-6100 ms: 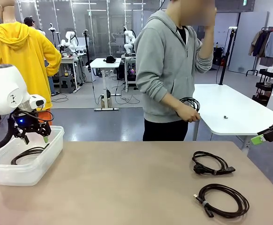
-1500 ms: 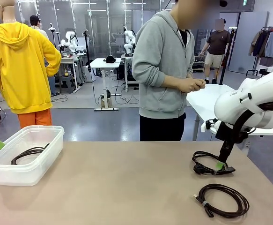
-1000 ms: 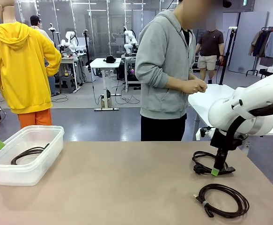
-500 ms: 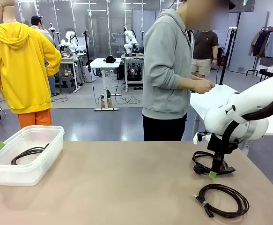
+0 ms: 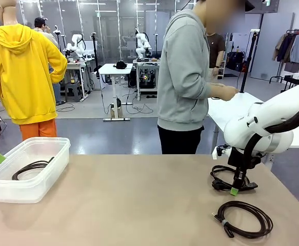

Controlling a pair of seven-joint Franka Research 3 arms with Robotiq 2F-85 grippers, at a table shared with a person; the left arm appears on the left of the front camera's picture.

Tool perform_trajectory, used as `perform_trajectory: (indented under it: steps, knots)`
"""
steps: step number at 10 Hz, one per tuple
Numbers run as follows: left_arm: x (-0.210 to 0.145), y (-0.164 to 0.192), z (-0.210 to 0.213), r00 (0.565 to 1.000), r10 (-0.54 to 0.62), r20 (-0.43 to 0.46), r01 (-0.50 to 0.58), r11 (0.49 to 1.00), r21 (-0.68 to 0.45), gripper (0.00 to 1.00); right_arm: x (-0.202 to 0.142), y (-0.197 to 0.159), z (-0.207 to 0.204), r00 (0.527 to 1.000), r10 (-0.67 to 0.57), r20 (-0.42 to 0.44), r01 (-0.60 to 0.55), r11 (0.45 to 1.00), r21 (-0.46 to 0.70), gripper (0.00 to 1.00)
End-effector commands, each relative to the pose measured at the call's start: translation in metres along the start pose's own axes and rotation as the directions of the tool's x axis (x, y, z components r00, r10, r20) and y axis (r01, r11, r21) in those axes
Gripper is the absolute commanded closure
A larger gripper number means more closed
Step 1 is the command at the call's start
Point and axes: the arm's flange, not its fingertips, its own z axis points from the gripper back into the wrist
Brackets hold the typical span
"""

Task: Organize and store the cables.
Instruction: Place the Power Cable into the Organizing box.

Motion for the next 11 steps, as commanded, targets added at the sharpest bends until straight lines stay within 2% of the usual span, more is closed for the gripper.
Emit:
perform_trajectory:
  steps: [1, 4, 7, 9, 11]
  knots:
    - [0.001, 0.000, -0.001, 1.000, 0.015, 0.001, -0.015, 1.000, 0.004, 0.14, 0.005, -0.003, 0.000, 1.000, -0.007, -0.028, 0.007, 1.000, -0.002, 1.00]
    - [0.001, 0.000, -0.001, 1.000, 0.015, 0.001, -0.015, 1.000, 0.004, 0.14, 0.010, 0.001, 0.011, 1.000, 0.000, -0.026, -0.001, 1.000, -0.012, 1.00]
    - [0.001, 0.000, -0.001, 1.000, 0.015, 0.001, -0.015, 1.000, 0.004, 0.14, 0.023, 0.017, 0.059, 1.000, 0.009, 0.003, -0.009, 1.000, -0.026, 1.00]
    - [0.001, 0.000, -0.001, 1.000, 0.015, 0.001, -0.015, 1.000, 0.004, 0.14, 0.051, 0.040, 0.095, 0.999, -0.010, -0.031, 0.008, 0.997, -0.070, 1.00]
    - [0.001, 0.000, -0.001, 1.000, 0.015, 0.001, -0.015, 1.000, 0.004, 0.14, 0.084, 0.064, 0.106, 1.000, -0.017, -0.026, 0.015, 0.999, -0.050, 1.00]
